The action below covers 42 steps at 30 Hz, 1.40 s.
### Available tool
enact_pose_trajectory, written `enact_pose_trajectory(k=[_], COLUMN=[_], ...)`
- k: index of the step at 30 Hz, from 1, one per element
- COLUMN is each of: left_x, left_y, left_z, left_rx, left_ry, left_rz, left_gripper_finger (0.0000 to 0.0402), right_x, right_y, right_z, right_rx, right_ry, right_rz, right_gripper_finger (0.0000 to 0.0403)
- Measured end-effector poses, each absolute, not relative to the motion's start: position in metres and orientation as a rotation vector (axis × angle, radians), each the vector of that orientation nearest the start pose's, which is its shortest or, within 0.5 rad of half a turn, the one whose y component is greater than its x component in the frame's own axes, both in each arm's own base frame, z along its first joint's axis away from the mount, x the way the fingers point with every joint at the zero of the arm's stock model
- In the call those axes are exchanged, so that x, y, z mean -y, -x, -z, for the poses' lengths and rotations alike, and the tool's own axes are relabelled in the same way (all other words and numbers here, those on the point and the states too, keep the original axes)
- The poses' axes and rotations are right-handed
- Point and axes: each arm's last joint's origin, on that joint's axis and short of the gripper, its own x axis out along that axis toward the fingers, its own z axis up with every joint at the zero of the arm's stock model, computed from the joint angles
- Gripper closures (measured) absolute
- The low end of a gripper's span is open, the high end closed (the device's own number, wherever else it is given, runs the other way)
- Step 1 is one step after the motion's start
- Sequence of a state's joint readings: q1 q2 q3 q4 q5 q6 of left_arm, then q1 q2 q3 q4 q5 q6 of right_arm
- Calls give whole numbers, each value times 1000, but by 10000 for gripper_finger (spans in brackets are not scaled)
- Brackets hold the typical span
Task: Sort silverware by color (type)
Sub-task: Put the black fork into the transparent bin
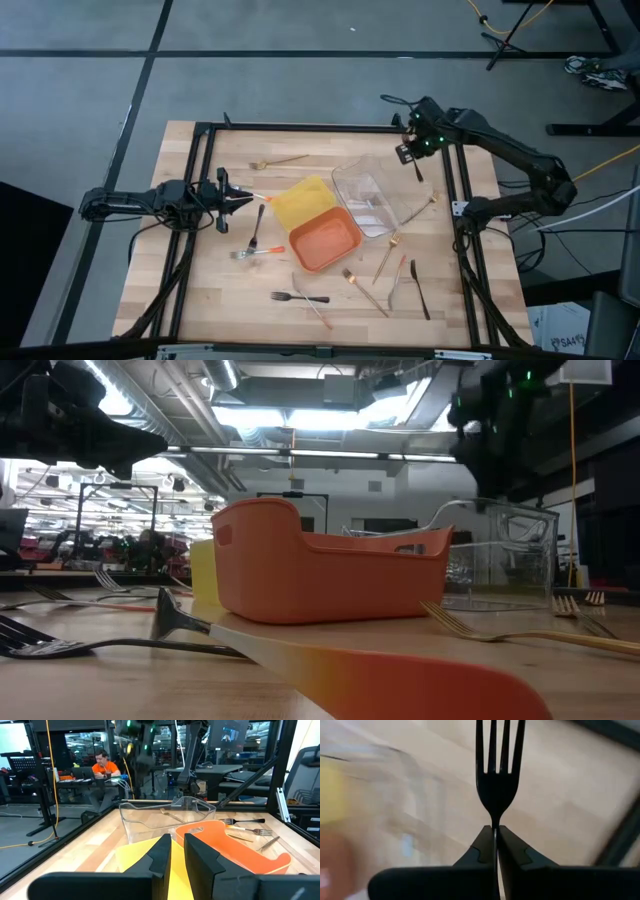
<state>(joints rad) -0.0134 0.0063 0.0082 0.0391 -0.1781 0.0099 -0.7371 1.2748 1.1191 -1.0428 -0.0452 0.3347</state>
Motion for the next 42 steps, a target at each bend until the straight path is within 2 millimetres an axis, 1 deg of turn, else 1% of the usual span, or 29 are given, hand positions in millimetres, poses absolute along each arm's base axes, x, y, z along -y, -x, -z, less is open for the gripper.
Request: enact_pose_trajectory(k=[4,7,11,15,20,26,34,38,42], left_x=[-4,-4,-4,-4,-4,-4,-4,-4,-4], left_y=[-97,-97,-97,-97,-97,-97,-97,-97,-97], left_z=[-170,-170,-169,-170,-170,-169,-170,-169,-170], left_rx=[40,39,40,40,40,39,40,39,40], left_ry=[-6,-6,-6,-6,-6,-6,-6,-6,-6], left_rz=[-165,-165,-165,-165,-165,-161,-161,-160,-161], left_gripper_finger=[356,356,356,356,356,356,356,356,356], right_x=[138,123,104,89,72,61,64,65,67], right_y=[-191,-206,-222,-235,-251,-268,-282,-290,-297], right_z=[-323,-340,-347,-344,-326,-292,-240,-217,-198], right_rx=[-933,-873,-823,-833,-909,-1044,-1224,-1271,-1298], right_ry=[-650,-579,-500,-498,-459,-435,-432,-428,-428], right_rz=[710,638,565,520,495,463,486,489,492], right_gripper_finger=[402,402,402,402,402,402,402,402,402])
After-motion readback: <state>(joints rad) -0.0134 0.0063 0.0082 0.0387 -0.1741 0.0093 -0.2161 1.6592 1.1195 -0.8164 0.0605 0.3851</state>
